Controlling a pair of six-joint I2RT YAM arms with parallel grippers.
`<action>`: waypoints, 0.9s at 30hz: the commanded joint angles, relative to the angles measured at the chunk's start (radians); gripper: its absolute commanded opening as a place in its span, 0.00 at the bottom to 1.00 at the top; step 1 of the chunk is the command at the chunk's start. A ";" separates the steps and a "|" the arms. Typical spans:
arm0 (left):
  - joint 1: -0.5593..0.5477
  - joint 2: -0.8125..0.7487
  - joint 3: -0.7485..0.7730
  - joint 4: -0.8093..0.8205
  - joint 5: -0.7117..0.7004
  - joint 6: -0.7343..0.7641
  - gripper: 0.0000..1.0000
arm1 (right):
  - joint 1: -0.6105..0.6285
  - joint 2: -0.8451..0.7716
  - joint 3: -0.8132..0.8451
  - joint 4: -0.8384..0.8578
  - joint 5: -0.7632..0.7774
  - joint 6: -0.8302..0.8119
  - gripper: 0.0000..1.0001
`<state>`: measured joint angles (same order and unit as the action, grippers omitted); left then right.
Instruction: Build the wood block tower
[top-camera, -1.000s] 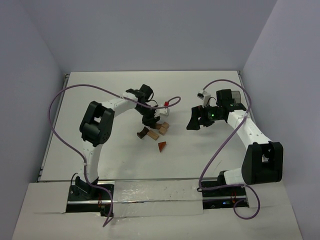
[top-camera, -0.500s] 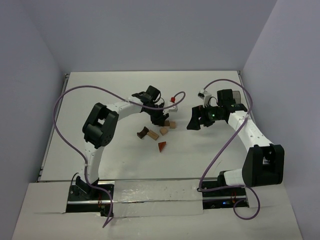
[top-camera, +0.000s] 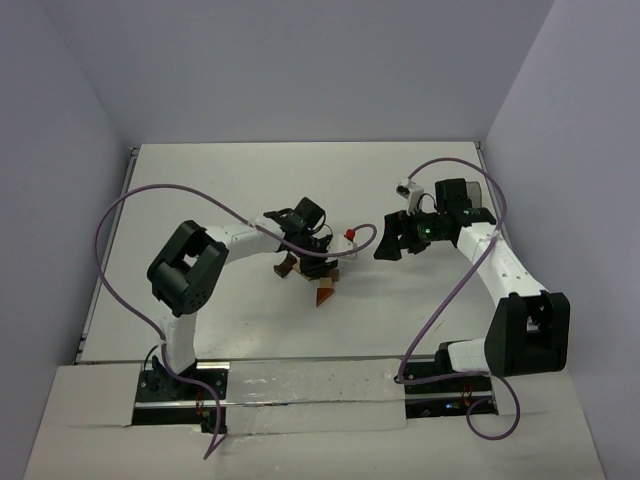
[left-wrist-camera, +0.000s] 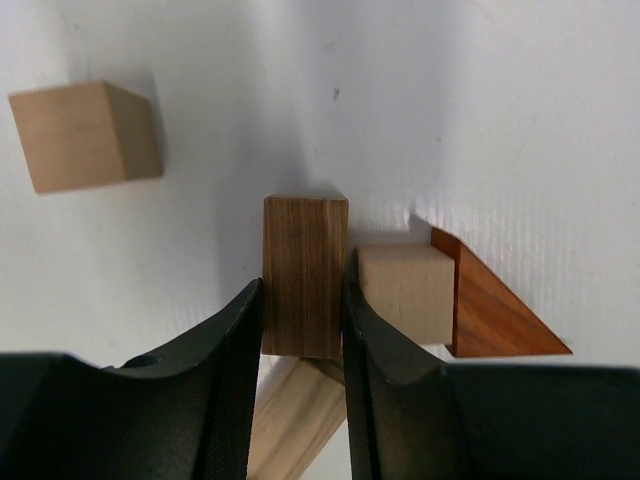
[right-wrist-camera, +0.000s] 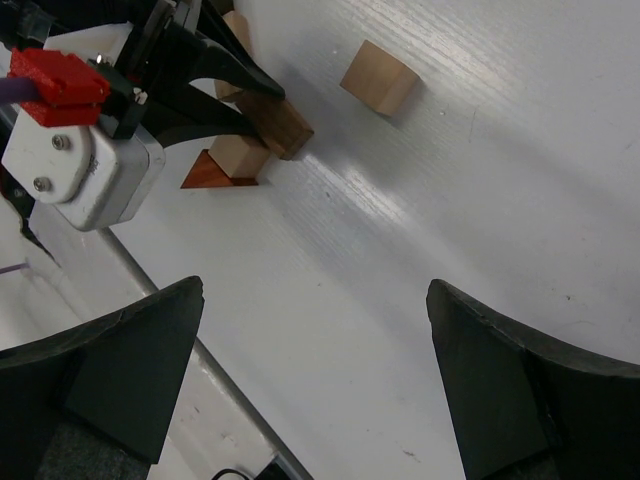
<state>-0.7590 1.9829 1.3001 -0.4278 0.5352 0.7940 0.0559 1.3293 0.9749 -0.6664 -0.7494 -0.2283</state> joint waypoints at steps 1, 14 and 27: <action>0.041 0.014 0.021 -0.089 -0.051 -0.030 0.07 | -0.008 -0.049 0.016 -0.002 -0.011 0.004 1.00; 0.231 -0.021 -0.029 -0.158 -0.124 -0.051 0.06 | -0.007 -0.045 0.019 -0.004 -0.013 0.000 1.00; 0.223 -0.048 -0.041 -0.174 -0.044 0.012 0.10 | -0.005 -0.039 0.016 -0.012 -0.030 -0.016 1.00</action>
<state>-0.5221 1.9058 1.2281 -0.5027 0.4661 0.7753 0.0559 1.3083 0.9749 -0.6735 -0.7532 -0.2295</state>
